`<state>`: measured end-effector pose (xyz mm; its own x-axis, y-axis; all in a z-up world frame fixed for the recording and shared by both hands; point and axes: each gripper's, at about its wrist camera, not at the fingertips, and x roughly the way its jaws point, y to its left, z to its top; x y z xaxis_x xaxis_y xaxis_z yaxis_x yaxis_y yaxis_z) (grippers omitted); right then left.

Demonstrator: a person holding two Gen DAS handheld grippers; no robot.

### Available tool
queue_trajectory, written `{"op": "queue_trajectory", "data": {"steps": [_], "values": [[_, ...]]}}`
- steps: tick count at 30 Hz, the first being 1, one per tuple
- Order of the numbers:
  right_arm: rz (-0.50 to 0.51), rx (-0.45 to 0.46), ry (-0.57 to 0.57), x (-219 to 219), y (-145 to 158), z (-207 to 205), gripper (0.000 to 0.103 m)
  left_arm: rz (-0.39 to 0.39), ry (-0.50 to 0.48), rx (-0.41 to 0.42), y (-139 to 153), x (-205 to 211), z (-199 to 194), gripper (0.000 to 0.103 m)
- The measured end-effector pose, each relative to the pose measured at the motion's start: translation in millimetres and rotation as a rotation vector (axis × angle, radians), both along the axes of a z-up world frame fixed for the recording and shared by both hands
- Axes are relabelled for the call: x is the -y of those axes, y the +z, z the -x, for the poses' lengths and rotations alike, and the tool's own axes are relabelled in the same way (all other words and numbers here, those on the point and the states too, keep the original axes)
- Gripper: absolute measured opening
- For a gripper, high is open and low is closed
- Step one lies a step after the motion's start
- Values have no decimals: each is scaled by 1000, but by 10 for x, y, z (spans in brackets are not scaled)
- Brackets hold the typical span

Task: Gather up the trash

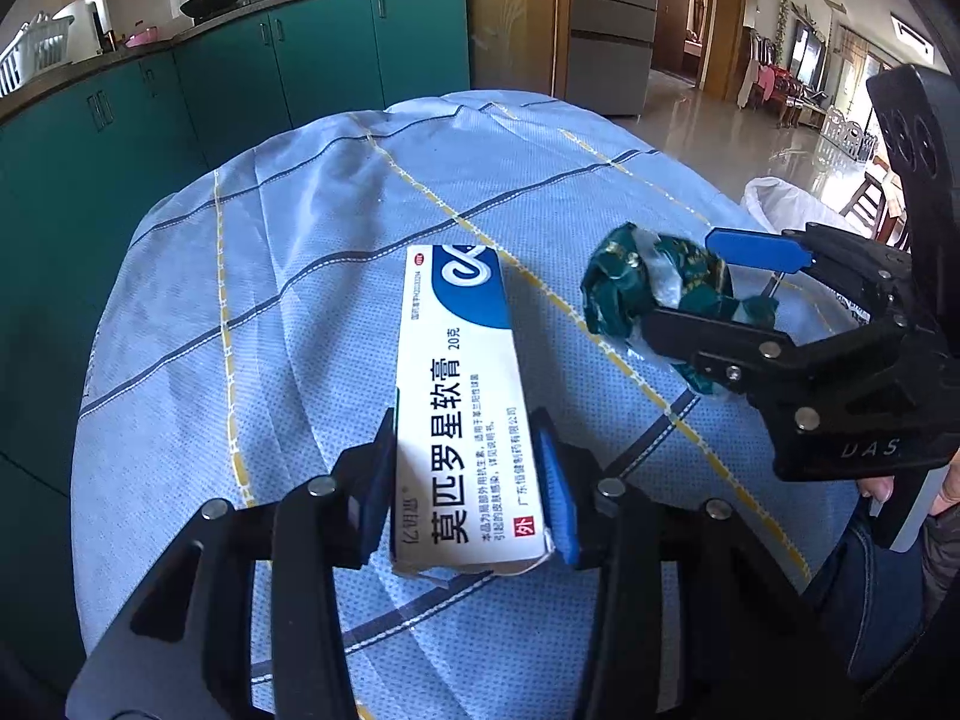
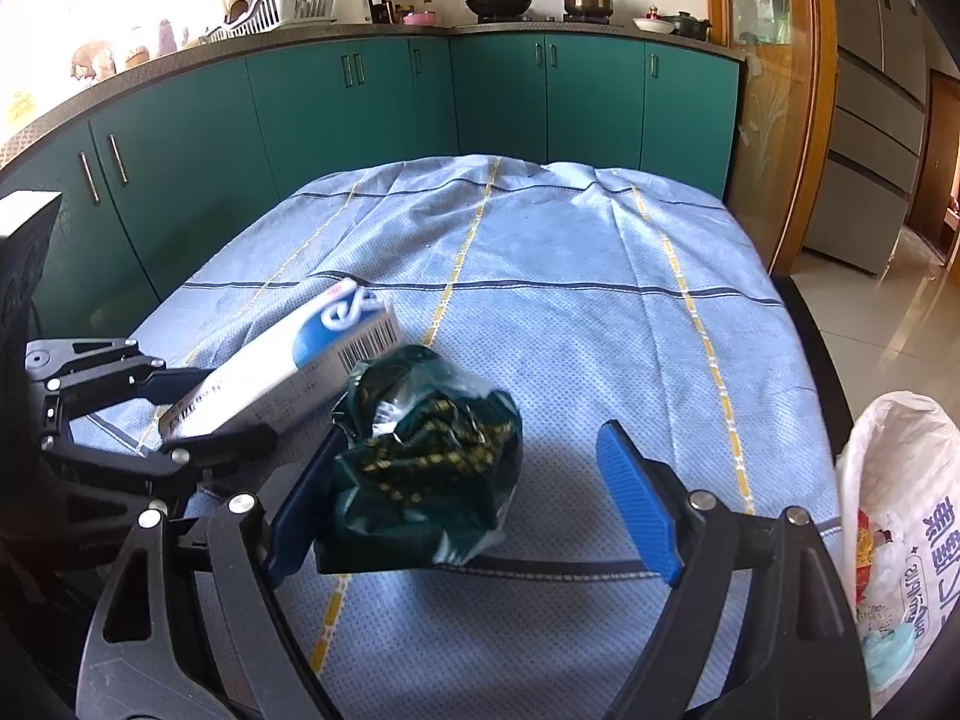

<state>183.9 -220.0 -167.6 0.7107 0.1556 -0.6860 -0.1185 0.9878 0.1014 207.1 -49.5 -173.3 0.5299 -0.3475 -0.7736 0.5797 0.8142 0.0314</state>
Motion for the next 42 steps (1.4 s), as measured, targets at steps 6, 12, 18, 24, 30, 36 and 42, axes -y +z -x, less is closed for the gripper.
{"op": "queue_trajectory", "data": {"steps": [6, 12, 18, 24, 30, 36, 42], "values": [[19, -9, 28, -67, -38, 6, 70, 14, 24, 1, 18, -24, -21, 65], [21, -34, 31, -65, -96, -1, 38, -11, 13, -2, -26, 4, -23, 63], [-5, -38, 25, -27, -82, 17, 45, -9, 13, -11, -34, -5, -34, 49], [-12, -3, 25, -33, -9, 18, 78, -11, 24, -14, -44, -18, -44, 56], [-60, -11, 29, -16, 9, -107, 79, -10, 33, -16, -50, -29, -48, 60], [-71, -32, 40, -31, -30, -116, 48, -11, 36, -16, -48, -36, -58, 62], [-74, 6, 10, 27, 20, -27, 45, 1, 53, -5, -26, -30, -63, 65]]}}
